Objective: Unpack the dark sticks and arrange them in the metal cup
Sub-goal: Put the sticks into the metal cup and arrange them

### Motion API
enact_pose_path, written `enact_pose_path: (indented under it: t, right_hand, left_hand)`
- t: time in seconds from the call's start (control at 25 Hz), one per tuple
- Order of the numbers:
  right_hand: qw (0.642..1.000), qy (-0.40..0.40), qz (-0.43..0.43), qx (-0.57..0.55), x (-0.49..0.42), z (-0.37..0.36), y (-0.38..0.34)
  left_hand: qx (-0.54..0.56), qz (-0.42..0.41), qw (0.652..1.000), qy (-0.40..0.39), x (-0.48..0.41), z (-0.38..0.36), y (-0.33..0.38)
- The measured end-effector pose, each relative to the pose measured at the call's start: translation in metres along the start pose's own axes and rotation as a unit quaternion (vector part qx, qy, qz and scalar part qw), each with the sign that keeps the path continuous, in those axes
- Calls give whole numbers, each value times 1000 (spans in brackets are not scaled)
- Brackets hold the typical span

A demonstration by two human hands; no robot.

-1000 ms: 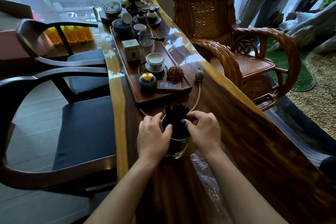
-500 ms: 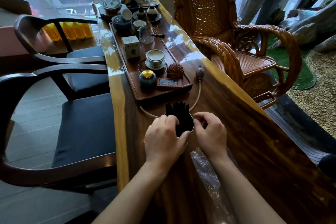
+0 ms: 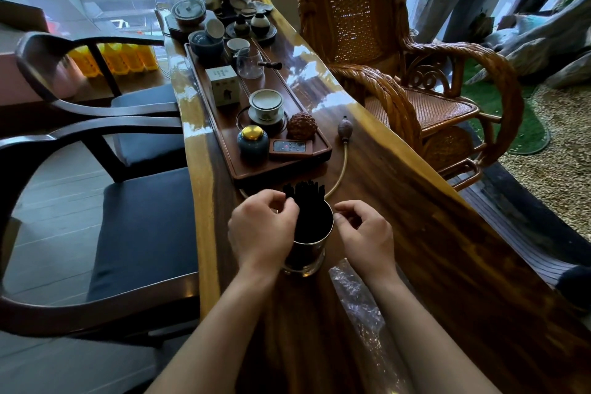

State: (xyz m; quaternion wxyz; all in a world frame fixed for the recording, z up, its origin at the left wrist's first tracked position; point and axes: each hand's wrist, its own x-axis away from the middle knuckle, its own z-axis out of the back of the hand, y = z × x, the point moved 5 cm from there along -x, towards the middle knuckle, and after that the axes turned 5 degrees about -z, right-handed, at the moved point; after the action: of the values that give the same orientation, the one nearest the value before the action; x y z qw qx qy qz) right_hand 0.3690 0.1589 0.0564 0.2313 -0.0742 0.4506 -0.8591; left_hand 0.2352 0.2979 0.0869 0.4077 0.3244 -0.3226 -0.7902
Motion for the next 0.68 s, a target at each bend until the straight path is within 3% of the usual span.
enact_pose_path:
  t: [0.12, 0.28, 0.52, 0.68]
  right_hand:
    - [1000, 3, -7, -12, 0, 0, 0]
    - [1000, -6, 5, -5, -1, -3, -3]
    - [996, 13, 53, 73, -2, -7, -8]
    - [995, -38, 34, 90, -3, -18, -6]
  left_hand:
    - [-3, 50, 998, -41, -17, -2, -13]
    - [-20, 23, 997, -67, -12, -12, -17]
    - [3, -16, 999, -45, -6, -9, -22]
    - [-24, -10, 998, -52, -8, -9, -25]
